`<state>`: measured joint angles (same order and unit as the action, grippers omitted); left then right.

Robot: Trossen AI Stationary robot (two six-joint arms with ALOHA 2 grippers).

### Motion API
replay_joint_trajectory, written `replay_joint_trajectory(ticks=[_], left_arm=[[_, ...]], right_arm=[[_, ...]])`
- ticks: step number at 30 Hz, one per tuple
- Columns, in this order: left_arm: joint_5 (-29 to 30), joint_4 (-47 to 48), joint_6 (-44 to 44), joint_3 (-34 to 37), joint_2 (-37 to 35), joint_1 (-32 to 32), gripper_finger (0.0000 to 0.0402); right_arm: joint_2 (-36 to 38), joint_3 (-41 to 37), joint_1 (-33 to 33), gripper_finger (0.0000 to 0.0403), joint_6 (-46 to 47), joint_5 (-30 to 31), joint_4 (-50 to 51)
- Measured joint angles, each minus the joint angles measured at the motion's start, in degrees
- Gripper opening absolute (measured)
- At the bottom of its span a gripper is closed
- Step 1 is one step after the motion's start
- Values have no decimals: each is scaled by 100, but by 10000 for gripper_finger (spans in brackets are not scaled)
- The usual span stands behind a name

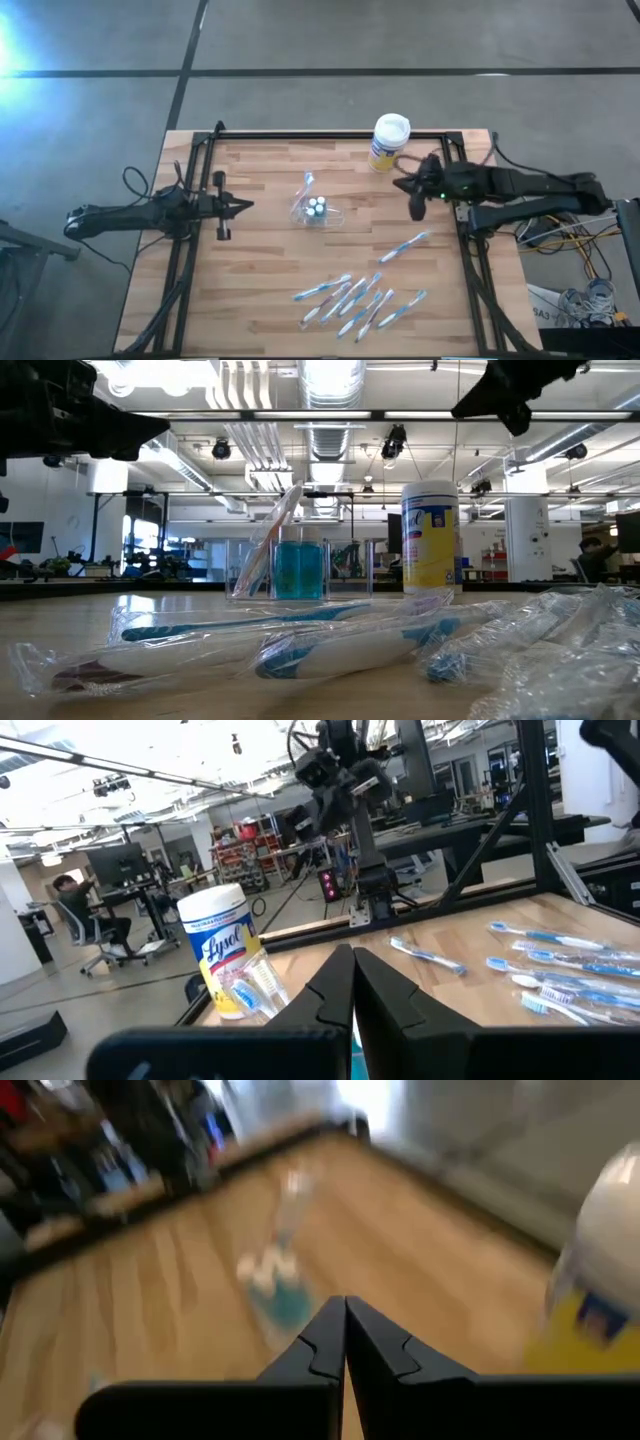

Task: Pick & Place toothbrushing station
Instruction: Put the blue toothbrush into the transparent organizer

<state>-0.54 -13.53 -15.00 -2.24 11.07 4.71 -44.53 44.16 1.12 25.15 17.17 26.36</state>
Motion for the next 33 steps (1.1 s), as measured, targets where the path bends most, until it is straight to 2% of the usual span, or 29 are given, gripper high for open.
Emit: replay_joint_trajectory(ticks=[3, 6, 10, 14, 18, 23, 28, 31, 33], left_arm=[[-1, 2, 11, 0, -2, 0, 10], [-1, 25, 54, -2, -2, 0, 10], [-1, 115, 159, -2, 0, 0, 10], [-1, 154, 186, -2, 0, 2, 10], [-4, 156, 195, -4, 0, 7, 10], [-7, 158, 212, -4, 0, 7, 10], [-28, 158, 216, -4, 0, 4, 10], [-30, 158, 216, -4, 0, 4, 10], [-31, 158, 216, -4, 0, 4, 10]], right_arm=[[-687, 653, -453, 8, 801, 41, 1040], [-1323, 1131, -993, 8, 1524, 50, 1559], [-2070, 1522, -1705, 8, 2515, 54, 2017], [-2824, 1630, -2353, 8, 3494, 83, 2006], [-3551, 1575, -2755, 8, 4695, 82, 2170], [-4109, 1276, -3063, 8, 6599, -100, 3058], [-4175, 833, -3273, 8, 7497, -467, 3046], [-4182, 575, -3285, 8, 7780, -925, 3029], [-4179, 395, -3289, 8, 7885, -972, 3032]])
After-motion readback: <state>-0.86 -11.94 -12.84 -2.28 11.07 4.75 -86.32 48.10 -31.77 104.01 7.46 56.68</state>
